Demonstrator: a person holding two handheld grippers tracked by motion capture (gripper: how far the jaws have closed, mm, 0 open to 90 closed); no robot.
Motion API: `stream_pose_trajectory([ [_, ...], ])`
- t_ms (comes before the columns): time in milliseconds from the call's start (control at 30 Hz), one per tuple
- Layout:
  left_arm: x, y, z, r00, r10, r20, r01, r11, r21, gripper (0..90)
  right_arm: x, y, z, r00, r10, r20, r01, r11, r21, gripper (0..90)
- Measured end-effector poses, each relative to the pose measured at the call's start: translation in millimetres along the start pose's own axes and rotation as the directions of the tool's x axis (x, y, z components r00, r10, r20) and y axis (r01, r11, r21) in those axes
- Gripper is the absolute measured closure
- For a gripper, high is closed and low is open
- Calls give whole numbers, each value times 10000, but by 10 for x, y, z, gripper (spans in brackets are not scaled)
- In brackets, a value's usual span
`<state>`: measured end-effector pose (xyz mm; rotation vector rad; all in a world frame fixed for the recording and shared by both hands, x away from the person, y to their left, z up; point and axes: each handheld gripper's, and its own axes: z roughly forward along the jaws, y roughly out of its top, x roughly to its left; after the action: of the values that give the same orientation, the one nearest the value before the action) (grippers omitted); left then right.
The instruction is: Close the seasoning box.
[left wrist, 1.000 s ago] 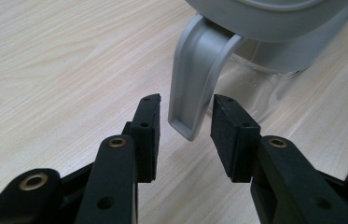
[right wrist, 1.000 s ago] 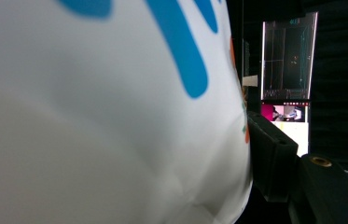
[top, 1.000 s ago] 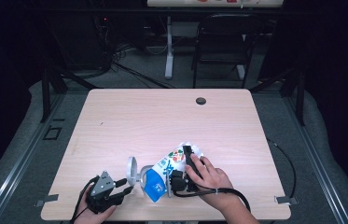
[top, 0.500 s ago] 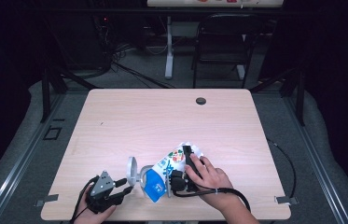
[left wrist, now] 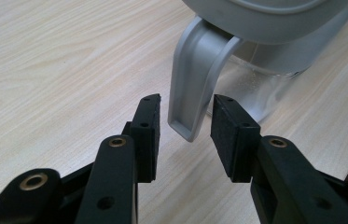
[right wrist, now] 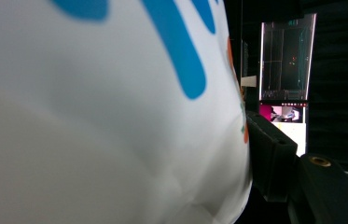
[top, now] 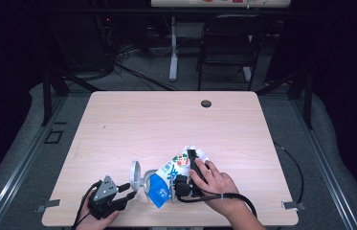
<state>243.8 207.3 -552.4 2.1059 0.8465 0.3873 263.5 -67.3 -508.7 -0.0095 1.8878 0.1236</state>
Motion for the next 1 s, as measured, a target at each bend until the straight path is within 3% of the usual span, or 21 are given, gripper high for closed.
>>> stream_pose_trajectory([
  [433, 1, -3, 2, 10000, -25, 44, 26, 10000, -56, 635, 9, -2, 11, 10000, 63, 1, -63, 9998, -168, 437],
  [1000, 13, -10, 8, 10000, -22, 27, 23, 10000, -69, 635, -6, 14, 3, 9998, -193, 24, 193, 9998, -38, 438],
])
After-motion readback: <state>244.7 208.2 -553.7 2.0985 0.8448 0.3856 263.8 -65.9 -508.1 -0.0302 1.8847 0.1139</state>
